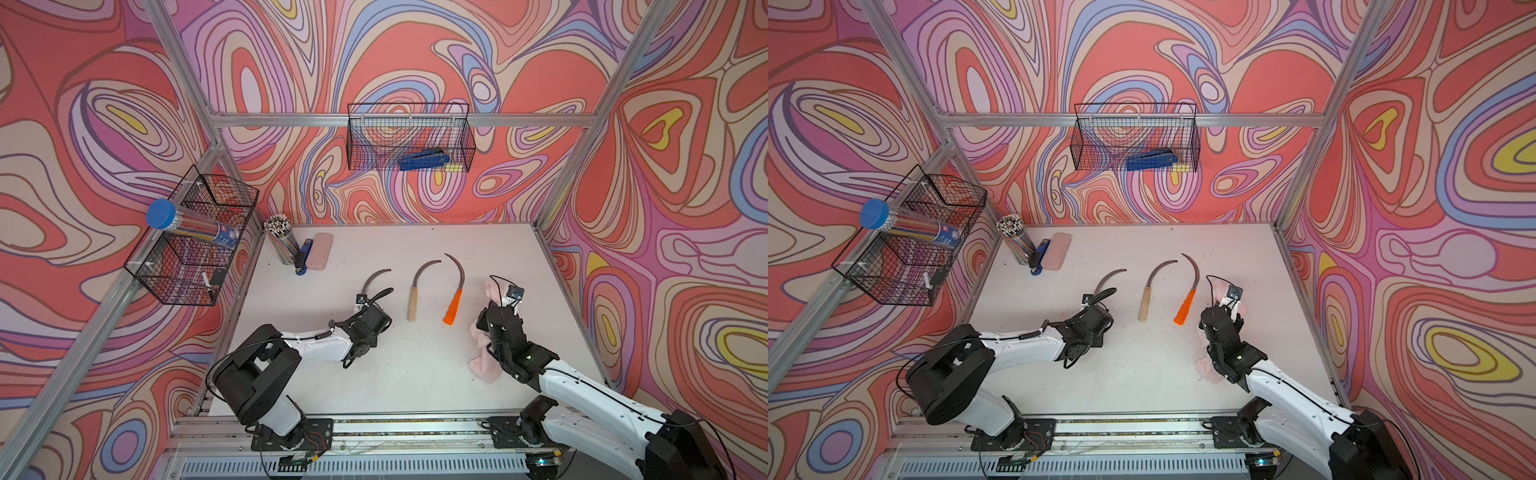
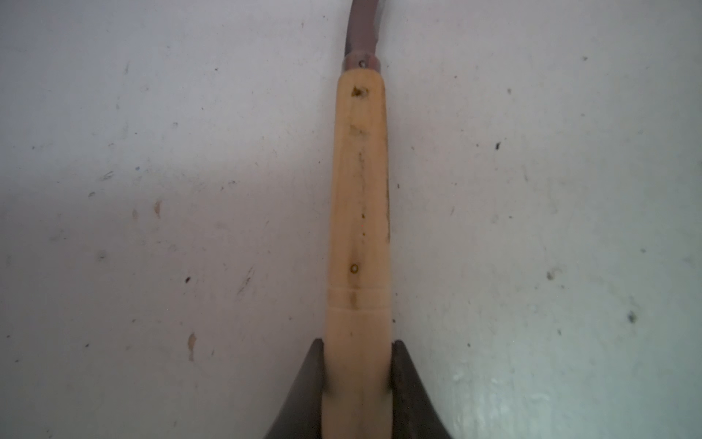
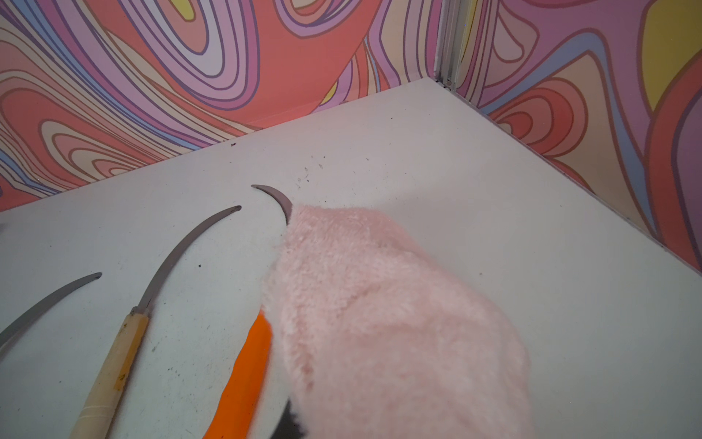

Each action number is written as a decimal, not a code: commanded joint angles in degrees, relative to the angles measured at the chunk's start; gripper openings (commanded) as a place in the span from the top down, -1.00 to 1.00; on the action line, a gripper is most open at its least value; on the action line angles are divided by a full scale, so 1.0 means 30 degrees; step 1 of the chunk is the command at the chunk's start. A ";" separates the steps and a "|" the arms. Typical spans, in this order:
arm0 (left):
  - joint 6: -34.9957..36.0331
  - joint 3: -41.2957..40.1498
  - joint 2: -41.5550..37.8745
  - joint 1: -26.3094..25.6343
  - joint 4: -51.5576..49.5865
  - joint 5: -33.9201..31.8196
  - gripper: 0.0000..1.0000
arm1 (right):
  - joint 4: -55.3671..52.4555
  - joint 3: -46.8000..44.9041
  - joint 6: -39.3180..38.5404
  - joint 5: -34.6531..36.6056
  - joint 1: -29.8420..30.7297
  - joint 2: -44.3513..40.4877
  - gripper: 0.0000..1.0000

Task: Wipe small sickles with rags
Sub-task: Pick up the small sickle from the center of the board, then wipe the small sickle.

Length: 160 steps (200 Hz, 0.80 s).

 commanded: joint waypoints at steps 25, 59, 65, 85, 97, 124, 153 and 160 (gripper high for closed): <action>0.2265 0.1200 -0.4986 -0.0094 -0.1207 0.1124 1.00 | -0.2126 0.4691 -0.1396 -0.4076 0.0006 -0.1719 1.00; 0.3692 0.2593 -0.5837 -0.0120 -0.0990 0.2411 1.00 | -0.1808 0.8399 -0.2504 -0.9690 0.1362 0.0624 1.00; 0.3933 0.2650 -0.5713 -0.0108 -0.0679 0.2730 1.00 | -0.1647 0.9062 -0.2791 -1.0484 0.1806 0.1467 1.00; 0.4684 0.2366 -0.5188 -0.0109 0.1085 0.3458 1.00 | -0.2076 1.1484 -0.3762 -1.2135 0.3090 0.4314 1.00; 0.5152 0.2409 -0.4873 -0.0108 0.1817 0.3262 1.00 | -0.2497 1.2656 -0.3672 -1.2783 0.3179 0.5707 1.00; 0.5929 0.2250 -0.4734 -0.0109 0.2861 0.2855 1.00 | -0.2768 1.4430 -0.3326 -1.3877 0.3179 0.8354 1.00; 0.6507 0.1577 -0.5185 -0.0138 0.3990 0.2734 1.00 | -0.2802 1.5969 -0.2855 -1.5318 0.3179 1.1334 1.00; 0.6626 0.1573 -0.5255 -0.0162 0.3947 0.2883 1.00 | -0.2610 1.6183 -0.2888 -1.5490 0.3179 1.1864 1.00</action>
